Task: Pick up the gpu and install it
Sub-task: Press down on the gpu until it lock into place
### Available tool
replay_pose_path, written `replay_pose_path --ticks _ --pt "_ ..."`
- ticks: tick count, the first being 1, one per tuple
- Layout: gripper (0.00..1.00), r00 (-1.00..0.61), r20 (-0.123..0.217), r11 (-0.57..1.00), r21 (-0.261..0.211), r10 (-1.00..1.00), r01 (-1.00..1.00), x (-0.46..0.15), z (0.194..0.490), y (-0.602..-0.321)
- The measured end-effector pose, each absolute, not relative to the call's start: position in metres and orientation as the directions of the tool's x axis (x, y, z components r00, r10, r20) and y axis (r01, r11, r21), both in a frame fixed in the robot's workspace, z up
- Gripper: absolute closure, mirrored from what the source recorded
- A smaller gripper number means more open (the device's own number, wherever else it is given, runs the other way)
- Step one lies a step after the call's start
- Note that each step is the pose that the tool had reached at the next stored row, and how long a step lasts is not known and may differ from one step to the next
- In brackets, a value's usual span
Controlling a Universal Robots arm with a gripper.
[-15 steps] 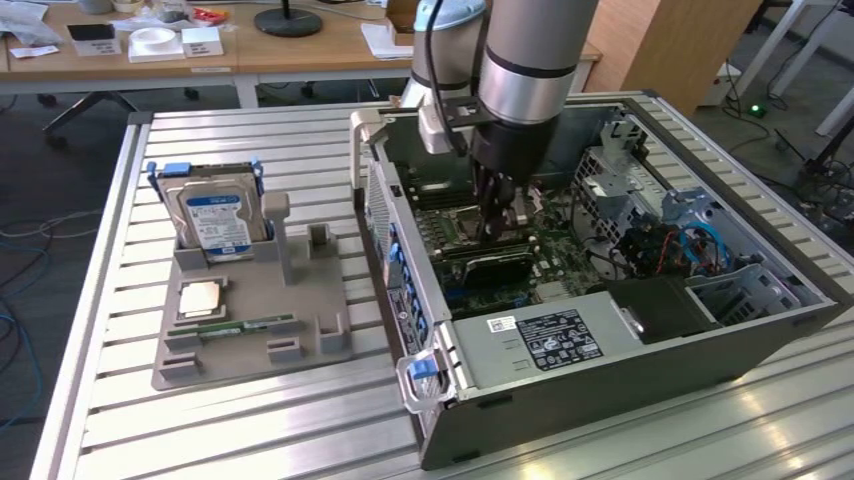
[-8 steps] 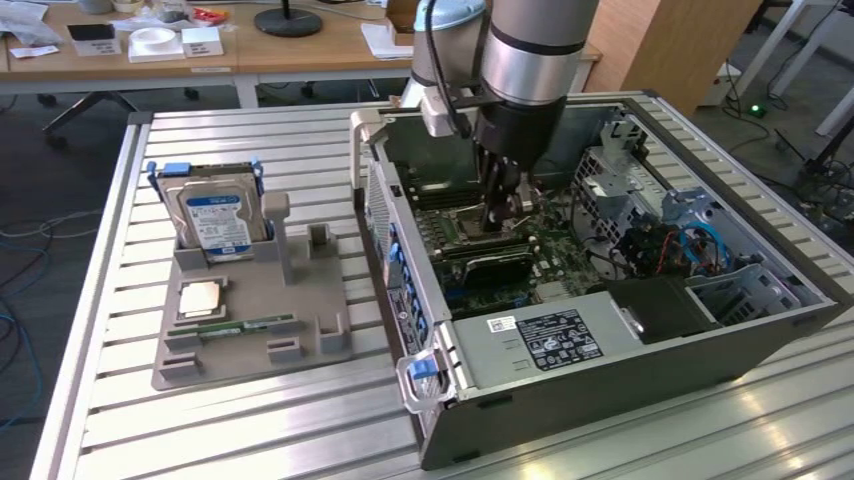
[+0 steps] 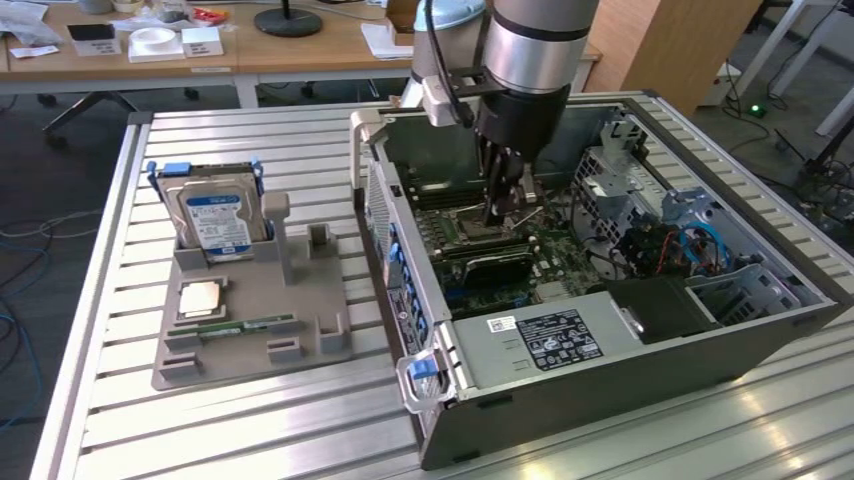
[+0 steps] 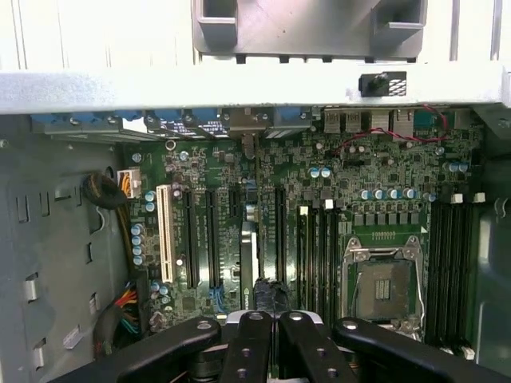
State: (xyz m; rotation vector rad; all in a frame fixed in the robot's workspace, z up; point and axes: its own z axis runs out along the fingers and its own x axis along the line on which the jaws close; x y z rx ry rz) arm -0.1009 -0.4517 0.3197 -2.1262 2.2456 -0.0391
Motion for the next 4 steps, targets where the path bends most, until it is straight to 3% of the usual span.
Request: replay_pose_path --ticks 4 --pt "0.89 -0.054 -0.018 0.055 -0.052 -0.998 -0.997 -0.1009 0.3198 -0.4517"
